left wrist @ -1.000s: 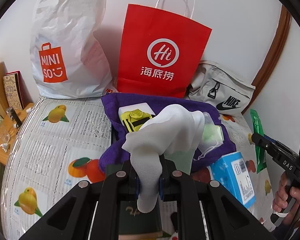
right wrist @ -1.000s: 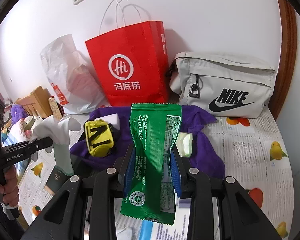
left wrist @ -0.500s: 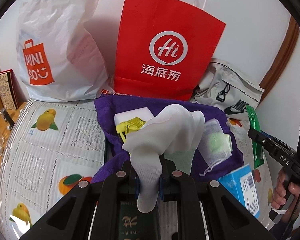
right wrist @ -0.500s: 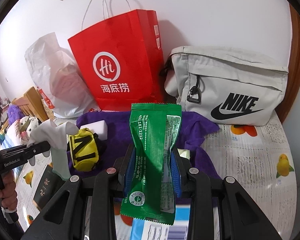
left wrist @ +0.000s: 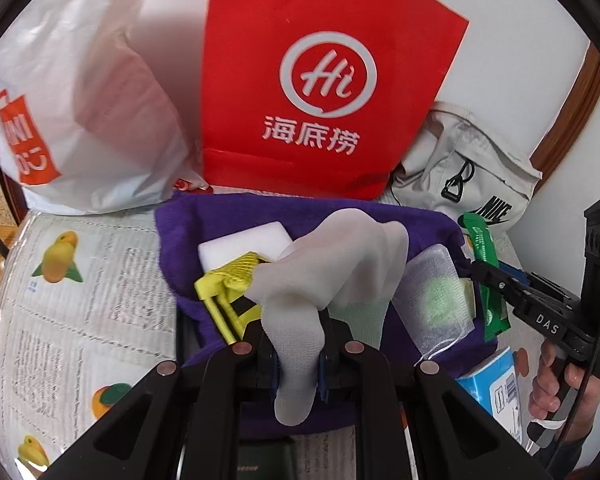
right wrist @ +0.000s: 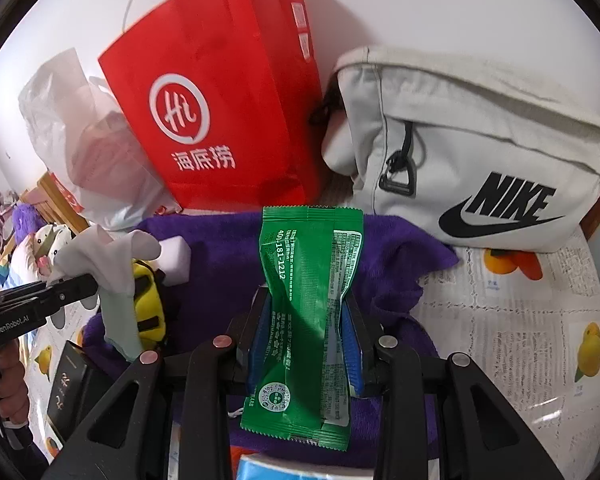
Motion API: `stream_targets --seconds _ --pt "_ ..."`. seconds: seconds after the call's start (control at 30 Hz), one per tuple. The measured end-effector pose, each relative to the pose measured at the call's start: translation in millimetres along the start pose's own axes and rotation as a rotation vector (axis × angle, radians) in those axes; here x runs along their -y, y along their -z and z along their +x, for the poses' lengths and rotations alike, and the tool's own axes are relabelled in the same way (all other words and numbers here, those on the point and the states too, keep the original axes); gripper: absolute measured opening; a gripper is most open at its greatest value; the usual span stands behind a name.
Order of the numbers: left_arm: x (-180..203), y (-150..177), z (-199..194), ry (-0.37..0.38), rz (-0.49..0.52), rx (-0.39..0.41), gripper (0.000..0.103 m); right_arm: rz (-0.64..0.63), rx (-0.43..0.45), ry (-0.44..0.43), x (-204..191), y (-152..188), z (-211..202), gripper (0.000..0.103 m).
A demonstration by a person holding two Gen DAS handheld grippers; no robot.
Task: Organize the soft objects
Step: 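Carry the green sachet and white glove over the purple towel with both tools, then release the green sachet onto the towel with the right tool while the left tool releases the glove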
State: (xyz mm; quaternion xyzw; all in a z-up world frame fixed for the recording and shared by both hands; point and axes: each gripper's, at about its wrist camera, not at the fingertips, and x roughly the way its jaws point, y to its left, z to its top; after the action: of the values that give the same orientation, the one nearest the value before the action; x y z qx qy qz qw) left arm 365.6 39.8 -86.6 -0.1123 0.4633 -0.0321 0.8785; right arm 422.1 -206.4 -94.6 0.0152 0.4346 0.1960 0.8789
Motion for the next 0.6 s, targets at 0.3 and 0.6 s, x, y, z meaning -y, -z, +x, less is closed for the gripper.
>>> stream_targets --seconds 0.3,0.6 --pt "4.7 -9.1 31.6 -0.003 0.004 -0.061 0.014 -0.003 -0.085 0.019 7.4 -1.4 29.7 0.033" --pt "10.8 -12.7 50.3 -0.012 0.015 -0.080 0.019 0.006 -0.133 0.014 11.0 -0.8 46.4 0.036"
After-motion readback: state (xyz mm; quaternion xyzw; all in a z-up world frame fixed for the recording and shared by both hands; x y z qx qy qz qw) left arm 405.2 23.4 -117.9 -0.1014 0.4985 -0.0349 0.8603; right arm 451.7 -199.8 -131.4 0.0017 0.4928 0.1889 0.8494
